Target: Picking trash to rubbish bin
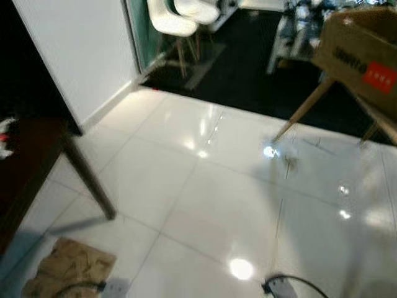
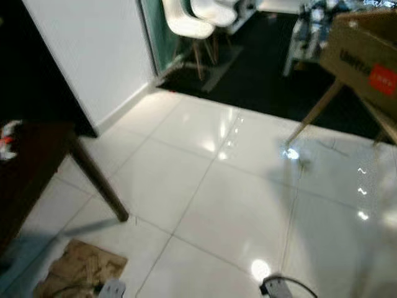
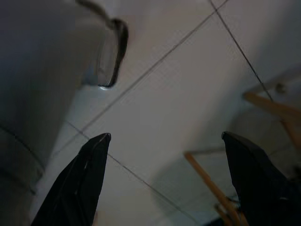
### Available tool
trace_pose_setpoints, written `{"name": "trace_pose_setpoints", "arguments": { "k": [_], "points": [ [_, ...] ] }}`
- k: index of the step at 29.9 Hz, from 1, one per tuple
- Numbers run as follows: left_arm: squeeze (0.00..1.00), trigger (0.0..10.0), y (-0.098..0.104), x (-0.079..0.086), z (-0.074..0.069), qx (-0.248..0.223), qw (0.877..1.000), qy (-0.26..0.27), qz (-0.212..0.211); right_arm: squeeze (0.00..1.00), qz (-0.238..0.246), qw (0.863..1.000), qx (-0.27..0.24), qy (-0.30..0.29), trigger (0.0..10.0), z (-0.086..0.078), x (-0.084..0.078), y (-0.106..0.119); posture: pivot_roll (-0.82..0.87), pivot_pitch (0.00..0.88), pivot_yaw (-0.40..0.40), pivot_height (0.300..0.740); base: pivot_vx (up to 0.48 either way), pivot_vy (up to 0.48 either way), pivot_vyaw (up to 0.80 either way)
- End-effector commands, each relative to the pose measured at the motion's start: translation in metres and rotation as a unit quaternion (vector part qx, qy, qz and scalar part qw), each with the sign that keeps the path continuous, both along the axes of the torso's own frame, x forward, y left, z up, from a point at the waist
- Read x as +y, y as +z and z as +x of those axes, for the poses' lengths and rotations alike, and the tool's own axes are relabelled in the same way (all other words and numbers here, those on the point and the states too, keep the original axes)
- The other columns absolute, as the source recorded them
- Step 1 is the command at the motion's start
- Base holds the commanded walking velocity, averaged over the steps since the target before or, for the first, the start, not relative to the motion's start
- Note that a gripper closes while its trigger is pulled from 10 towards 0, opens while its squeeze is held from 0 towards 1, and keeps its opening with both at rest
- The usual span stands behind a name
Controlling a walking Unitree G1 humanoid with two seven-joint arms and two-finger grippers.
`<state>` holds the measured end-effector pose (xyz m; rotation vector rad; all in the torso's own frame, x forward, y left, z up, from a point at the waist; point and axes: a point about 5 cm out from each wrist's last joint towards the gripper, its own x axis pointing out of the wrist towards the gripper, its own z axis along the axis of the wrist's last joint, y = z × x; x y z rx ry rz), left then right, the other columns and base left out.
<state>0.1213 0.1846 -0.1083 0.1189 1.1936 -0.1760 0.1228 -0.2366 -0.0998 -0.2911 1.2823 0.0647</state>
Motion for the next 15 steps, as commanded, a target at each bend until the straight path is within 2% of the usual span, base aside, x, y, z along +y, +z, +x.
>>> {"name": "trace_pose_setpoints", "arguments": {
  "k": [1, 8, 15],
  "points": [
    [0.0, 10.0, -0.0041, -0.0031, -0.0123, 0.027, 1.0, -0.004, -0.004, 0.0, 0.005, 1.0, 0.007, 0.001, 10.0, -0.0046, 0.0029, -0.0021, 0.02, 0.077, 0.028, 0.74, 0.0, 0.0, 0.78],
    [0.0, 10.0, -0.0027, -0.0005, -0.0081, 0.024, 1.0, -0.004, -0.002, 0.0, 0.007, 1.0, 0.006, 0.002, 10.0, -0.0032, 0.0048, -0.0021, 0.02, 0.076, 0.032, 0.74, 0.0, 0.0, 0.78],
    [0.0, 10.0, -0.003, 0.0015, -0.01, 0.026, 1.0, -0.005, 0.0, 0.0, 0.008, 1.0, 0.006, 0.004, 10.0, -0.0028, 0.0063, -0.0023, 0.02, 0.073, 0.035, 0.74, 0.0, 0.0, 0.78]
  ]
}}
